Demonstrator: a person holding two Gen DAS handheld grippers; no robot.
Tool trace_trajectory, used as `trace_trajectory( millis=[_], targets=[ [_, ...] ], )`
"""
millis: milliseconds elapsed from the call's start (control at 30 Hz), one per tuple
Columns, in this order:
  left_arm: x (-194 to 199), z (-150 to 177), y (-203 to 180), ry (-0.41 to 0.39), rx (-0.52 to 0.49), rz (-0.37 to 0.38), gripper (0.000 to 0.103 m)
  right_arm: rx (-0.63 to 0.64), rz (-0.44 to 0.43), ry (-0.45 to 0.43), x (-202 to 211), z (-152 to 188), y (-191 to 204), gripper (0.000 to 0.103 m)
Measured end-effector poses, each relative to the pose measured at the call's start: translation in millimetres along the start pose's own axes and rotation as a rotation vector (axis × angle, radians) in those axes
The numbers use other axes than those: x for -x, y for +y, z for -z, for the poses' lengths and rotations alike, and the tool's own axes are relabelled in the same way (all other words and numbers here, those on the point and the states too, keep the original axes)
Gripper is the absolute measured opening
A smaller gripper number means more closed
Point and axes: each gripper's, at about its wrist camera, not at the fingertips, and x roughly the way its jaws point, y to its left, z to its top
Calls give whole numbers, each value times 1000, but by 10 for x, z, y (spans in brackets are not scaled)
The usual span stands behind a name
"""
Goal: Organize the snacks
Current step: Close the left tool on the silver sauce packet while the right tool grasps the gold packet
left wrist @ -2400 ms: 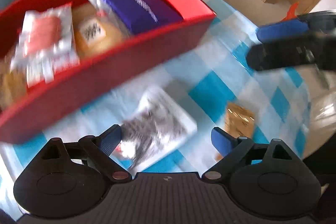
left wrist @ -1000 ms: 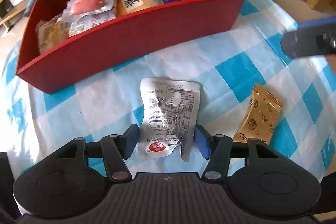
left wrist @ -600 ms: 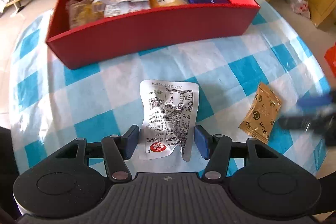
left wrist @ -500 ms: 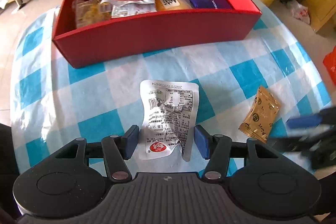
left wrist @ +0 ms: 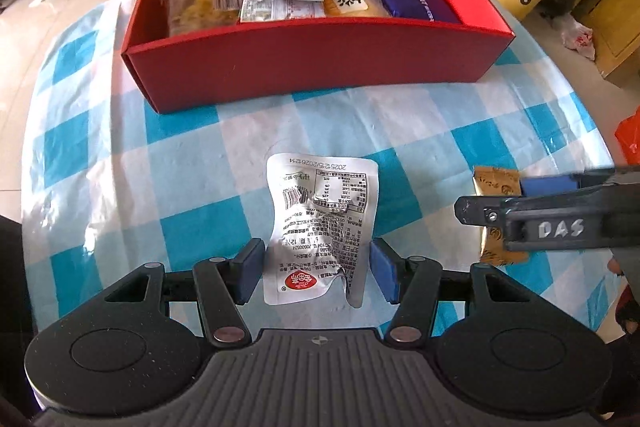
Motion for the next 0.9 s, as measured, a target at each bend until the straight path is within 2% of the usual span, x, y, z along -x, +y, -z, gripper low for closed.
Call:
trace_trajectory(
  millis=[100, 167, 400, 433, 500, 600, 633, 667, 900],
  targets=[
    [-16, 20, -24, 2, -14, -11, 65, 103, 65, -13, -5, 75, 91, 64],
    [-44, 31, -44, 5, -24, -24, 65, 118, 66, -10, 15, 126, 98, 60],
    [-147, 99, -107, 11, -65, -76, 65, 107, 64, -12, 47, 189, 65, 60],
    [-151, 104, -123, 7, -74, -87, 65, 123, 77, -12, 37, 200, 99, 61],
    [-162, 114, -138, 4, -83, -98, 66, 134, 86, -12, 9, 222, 175, 70],
    [-166, 132, -158, -6, -98, -113, 66, 121, 68, -1, -27, 239, 193, 86],
    [-161, 139, -157, -8, -97, -113, 66, 120, 59, 11, -42, 241, 191, 96],
    [-161, 141, -154, -10, -98, -114, 67, 112, 58, 30, -88, 238, 192, 101],
    [-169, 146, -151, -13, -98, -123, 71, 108, 72, 21, -121, 243, 206, 100]
  ],
)
